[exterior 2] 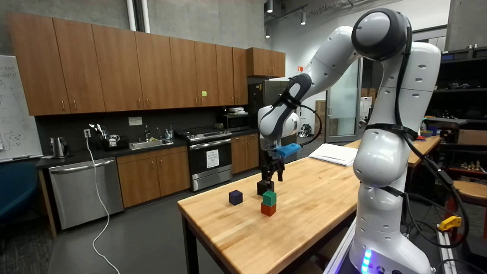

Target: Remove the blue block from the top of the orange block and put the green block on top of the orange block.

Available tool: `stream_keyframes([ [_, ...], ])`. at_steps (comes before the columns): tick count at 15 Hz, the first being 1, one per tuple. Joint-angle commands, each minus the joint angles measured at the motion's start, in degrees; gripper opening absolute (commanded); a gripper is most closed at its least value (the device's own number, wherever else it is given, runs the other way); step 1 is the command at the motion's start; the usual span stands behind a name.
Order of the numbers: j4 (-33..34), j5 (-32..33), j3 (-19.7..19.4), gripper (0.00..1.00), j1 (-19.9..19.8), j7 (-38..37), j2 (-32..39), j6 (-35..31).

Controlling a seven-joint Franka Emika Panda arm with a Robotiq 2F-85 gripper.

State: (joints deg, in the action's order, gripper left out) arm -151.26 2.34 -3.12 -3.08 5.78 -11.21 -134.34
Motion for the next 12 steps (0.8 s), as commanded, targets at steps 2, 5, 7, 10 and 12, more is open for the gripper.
stream_keyframes([
  [2, 0.03, 0.33, -0.86, 1.0, -0.57, 0.69, -6.41, 8.86],
  [5, -0.21, 1.03, -1.42, 1.0, -1.09, 1.2, -9.97, 13.36],
  [7, -0.3, 1.09, -1.73, 1.0, -1.34, 1.65, -12.14, 15.8],
  [10, -0.58, 0.95, -2.26, 1.0, -1.45, 2.9, -15.21, 19.3],
  [12, -0.66, 0.55, -2.6, 1.0, -1.36, 3.66, -17.1, 21.78],
])
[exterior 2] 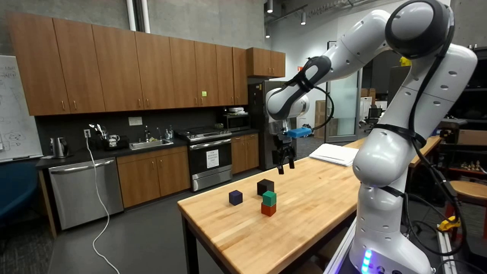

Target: Remove the blue block from the top of the orange block and put the green block on top of the orange block.

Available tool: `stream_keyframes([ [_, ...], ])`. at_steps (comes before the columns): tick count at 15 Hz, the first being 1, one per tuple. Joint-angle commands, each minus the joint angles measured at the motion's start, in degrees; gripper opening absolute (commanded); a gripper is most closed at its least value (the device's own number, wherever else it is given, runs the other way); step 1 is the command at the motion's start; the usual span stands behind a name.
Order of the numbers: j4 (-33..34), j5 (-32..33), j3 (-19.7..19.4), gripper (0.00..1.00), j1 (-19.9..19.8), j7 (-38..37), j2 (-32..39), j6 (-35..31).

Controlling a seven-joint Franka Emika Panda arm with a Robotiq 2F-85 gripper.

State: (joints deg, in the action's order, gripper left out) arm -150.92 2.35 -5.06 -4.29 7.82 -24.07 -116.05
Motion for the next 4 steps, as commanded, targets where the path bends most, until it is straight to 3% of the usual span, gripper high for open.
stream_keyframes([
  [1, -1.02, 0.42, -0.81, 1.0, 0.01, 2.34, -5.35, 5.03],
  [2, 0.07, 0.06, -0.4, 1.0, 0.17, 0.76, -1.88, 2.71],
  [4, -0.04, 0.07, -0.54, 1.0, 0.19, 1.21, -3.38, 4.22],
])
